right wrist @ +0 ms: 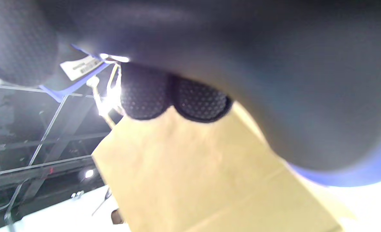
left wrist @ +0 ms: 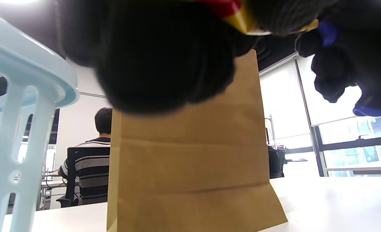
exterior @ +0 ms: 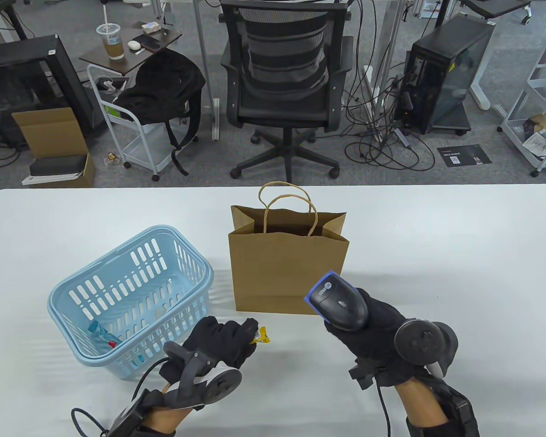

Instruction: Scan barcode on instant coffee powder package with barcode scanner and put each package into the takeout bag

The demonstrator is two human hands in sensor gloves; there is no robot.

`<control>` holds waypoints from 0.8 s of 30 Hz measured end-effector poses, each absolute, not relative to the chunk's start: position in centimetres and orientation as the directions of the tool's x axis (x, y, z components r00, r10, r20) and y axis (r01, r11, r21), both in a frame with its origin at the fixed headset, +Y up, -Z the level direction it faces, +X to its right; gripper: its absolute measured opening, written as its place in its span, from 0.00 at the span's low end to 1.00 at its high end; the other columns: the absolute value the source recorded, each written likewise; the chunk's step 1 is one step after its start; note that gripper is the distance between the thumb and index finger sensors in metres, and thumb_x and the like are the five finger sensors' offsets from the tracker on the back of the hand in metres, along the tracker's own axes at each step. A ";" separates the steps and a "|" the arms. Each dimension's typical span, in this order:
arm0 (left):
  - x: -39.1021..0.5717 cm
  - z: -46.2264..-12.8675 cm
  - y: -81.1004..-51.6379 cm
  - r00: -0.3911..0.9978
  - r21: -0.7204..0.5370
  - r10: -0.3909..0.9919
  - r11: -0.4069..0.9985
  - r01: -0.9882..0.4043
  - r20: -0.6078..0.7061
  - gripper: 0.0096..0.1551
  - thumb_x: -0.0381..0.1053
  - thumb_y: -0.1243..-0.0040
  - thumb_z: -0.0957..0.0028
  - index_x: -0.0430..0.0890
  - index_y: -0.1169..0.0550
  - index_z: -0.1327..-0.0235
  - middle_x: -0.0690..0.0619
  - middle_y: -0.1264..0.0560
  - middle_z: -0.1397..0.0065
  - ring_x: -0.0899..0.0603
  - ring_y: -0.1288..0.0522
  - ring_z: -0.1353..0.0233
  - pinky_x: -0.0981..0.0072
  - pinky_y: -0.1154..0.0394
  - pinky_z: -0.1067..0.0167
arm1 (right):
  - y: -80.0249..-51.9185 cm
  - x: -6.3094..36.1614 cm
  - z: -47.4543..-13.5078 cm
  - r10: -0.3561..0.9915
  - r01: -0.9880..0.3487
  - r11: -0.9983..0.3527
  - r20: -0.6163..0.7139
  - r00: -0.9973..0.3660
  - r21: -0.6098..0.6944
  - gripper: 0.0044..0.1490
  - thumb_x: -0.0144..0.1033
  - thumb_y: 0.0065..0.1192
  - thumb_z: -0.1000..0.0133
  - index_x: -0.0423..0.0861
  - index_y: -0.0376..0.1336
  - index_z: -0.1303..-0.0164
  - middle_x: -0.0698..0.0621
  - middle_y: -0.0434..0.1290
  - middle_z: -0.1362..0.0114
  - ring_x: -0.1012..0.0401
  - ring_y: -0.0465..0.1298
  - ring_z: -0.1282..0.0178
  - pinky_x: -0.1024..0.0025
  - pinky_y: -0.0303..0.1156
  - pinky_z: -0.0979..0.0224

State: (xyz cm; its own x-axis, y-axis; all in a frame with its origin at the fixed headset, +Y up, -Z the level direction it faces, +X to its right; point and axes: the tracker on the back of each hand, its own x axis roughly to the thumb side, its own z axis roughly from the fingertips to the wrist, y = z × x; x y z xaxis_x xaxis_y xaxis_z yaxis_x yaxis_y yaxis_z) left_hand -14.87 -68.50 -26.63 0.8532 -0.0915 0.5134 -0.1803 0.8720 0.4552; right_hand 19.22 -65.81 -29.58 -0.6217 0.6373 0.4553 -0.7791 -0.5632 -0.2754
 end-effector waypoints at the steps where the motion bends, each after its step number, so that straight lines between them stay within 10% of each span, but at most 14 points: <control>1: -14.9 -26.7 -68.5 0.852 0.441 -0.071 0.876 -0.195 0.518 0.30 0.62 0.53 0.54 0.61 0.34 0.35 0.66 0.18 0.42 0.53 0.11 0.50 0.52 0.24 0.32 | -65.8 19.8 -29.7 0.647 -0.780 -0.554 0.439 -0.624 -0.291 0.40 0.64 0.75 0.53 0.50 0.67 0.38 0.57 0.87 0.54 0.58 0.87 0.53 0.58 0.80 0.42; 8: -15.6 -26.9 -68.3 0.826 0.358 0.069 0.879 -0.315 0.560 0.28 0.61 0.38 0.56 0.60 0.22 0.41 0.61 0.28 0.27 0.48 0.23 0.28 0.44 0.32 0.26 | -66.8 23.6 -30.8 0.719 -0.781 -0.504 0.321 -0.616 -0.369 0.40 0.64 0.75 0.52 0.50 0.67 0.38 0.56 0.86 0.53 0.58 0.87 0.53 0.58 0.79 0.42; 24: -16.3 -26.5 -66.5 0.798 0.360 0.129 0.842 -0.402 0.589 0.28 0.57 0.26 0.64 0.57 0.15 0.48 0.63 0.17 0.48 0.50 0.16 0.50 0.55 0.23 0.38 | -70.3 25.6 -32.8 0.724 -0.716 -0.595 0.143 -0.675 -0.365 0.40 0.64 0.74 0.51 0.50 0.67 0.37 0.57 0.87 0.53 0.58 0.87 0.53 0.58 0.80 0.42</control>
State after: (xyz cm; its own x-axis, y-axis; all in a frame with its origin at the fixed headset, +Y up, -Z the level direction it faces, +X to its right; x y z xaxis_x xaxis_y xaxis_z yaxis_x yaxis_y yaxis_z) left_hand -16.26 -66.46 -26.47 0.7975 0.1292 0.5893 -0.4021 0.8420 0.3596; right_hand 25.62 -70.28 -32.83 -0.6747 0.7241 0.1427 -0.7160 -0.5953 -0.3646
